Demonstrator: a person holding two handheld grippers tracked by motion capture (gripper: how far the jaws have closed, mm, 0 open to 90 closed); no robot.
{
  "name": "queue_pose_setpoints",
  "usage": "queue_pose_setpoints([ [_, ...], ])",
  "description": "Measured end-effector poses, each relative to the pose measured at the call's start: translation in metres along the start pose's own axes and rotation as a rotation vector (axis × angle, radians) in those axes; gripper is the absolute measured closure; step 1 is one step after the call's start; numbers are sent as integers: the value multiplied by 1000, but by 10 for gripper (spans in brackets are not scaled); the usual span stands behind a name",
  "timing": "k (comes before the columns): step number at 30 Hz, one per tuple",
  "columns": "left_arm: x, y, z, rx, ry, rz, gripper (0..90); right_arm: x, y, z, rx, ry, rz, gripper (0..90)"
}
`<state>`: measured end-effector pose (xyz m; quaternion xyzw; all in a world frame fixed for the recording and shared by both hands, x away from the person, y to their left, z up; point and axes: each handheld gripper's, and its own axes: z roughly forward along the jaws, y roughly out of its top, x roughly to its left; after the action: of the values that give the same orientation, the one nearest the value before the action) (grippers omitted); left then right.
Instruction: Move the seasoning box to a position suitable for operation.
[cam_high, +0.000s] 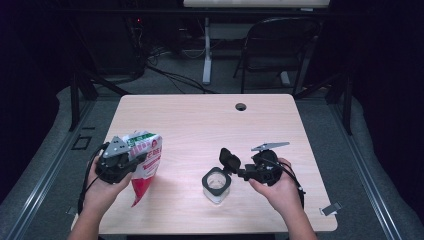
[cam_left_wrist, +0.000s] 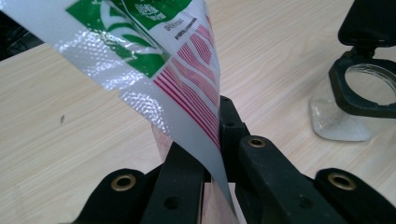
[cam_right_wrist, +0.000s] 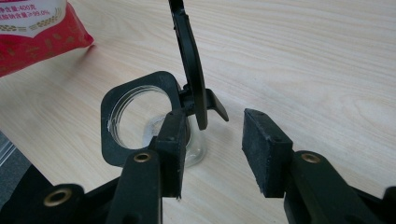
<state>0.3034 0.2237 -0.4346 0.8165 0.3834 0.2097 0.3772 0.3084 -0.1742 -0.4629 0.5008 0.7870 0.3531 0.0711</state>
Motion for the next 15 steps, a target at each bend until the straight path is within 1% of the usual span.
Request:
queue_pose_setpoints([
  [2,-3,2,2,2,-11,7,900,0,-2,-1,-4,-9,4,605],
  [8,-13,9,10,-9,-57,36,900,-1,-6,-6,-7,-13,10,605],
  [11,-22,13,15,-11,-84,57,900,-1,-7,-9,-11,-19,17,605],
  [13,-27,14,19,-13,-97,62,900,-1,-8,-12,-19,-18,15,606],
  [15,-34,16,24,-10,-109,86,900,0,-9,-13,-25,-22,18,608],
])
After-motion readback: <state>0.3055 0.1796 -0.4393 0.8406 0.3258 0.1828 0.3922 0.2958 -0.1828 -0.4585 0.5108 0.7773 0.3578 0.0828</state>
